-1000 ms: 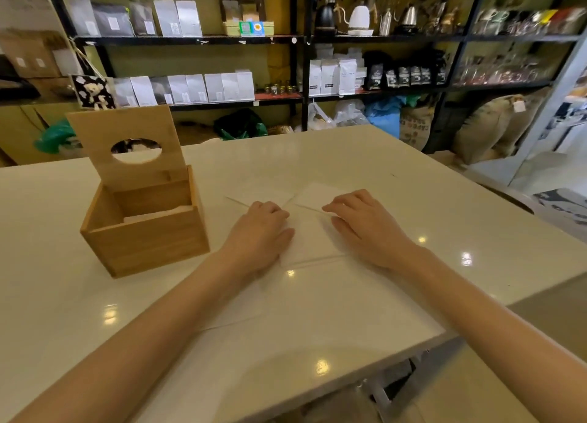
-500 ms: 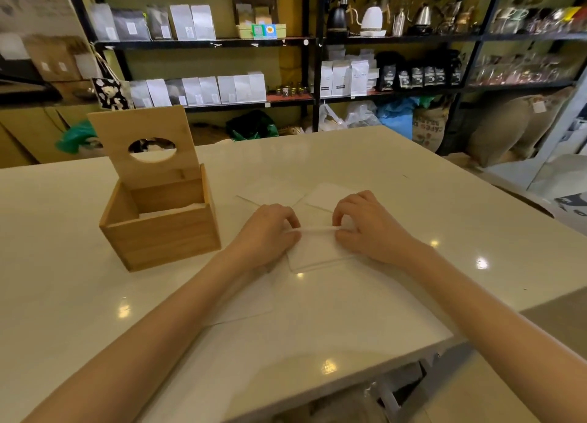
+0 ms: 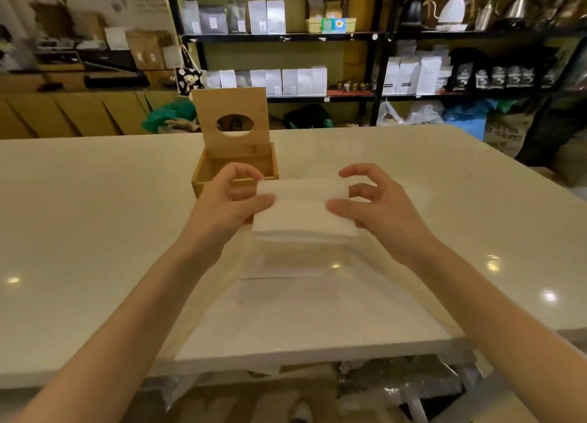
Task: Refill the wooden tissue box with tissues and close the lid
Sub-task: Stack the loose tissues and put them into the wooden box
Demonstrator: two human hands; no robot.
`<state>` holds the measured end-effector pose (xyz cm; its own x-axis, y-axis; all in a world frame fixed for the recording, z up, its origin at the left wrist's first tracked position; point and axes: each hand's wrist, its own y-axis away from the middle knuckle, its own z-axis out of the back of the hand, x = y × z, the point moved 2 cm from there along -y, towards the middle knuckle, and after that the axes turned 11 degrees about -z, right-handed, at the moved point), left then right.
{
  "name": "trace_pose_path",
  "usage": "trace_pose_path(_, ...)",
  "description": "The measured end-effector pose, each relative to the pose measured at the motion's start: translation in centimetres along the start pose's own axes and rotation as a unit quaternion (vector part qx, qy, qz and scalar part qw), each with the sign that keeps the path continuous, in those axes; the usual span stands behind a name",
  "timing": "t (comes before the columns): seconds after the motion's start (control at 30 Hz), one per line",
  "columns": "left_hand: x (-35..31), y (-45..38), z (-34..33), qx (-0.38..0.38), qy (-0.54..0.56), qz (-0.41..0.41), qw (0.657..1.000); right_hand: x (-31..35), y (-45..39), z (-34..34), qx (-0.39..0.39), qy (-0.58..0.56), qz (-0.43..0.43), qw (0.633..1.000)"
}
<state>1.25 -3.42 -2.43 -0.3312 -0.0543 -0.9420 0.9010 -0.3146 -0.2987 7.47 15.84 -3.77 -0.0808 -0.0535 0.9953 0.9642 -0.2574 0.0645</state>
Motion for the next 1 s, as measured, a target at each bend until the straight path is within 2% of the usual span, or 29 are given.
trace_pose_path(0.17, 2.1, 2.1, 2.2, -0.035, -0.049, 0.004, 0.998, -1.5, 0.3, -2.4, 0.015, 0.05, 0.019, 0.998)
trace_pose_path(0.37, 3.6, 3.5, 1.8, 0.002, -0.071, 0.098, 0.993, -3.2, 0.1, -3.0, -0.01, 0.088, -0.006, 0.996)
trace_pose_path(0.47, 3.9, 3.8, 2.0, 0.012, -0.103, 0.081, 0.991, -3.5, 0.2, -2.9, 0.004, 0.105, -0.018, 0.994)
trace_pose_path(0.6, 4.5, 3.4, 2.1, 0.031, -0.188, 0.035, 0.981, -3.7, 0.2, -2.7, -0.011, 0.25, 0.036, 0.967)
trace_pose_path(0.83, 5.1, 3.2, 1.3, 0.076, -0.368, -0.065, 0.925, -4.0, 0.1, -2.9, -0.036, 0.418, 0.114, 0.901)
trace_pose_path(1.0, 4.3, 3.1, 1.0, 0.157, -0.498, -0.132, 0.843, -3.6, 0.4, -2.8, -0.034, 0.499, 0.122, 0.857)
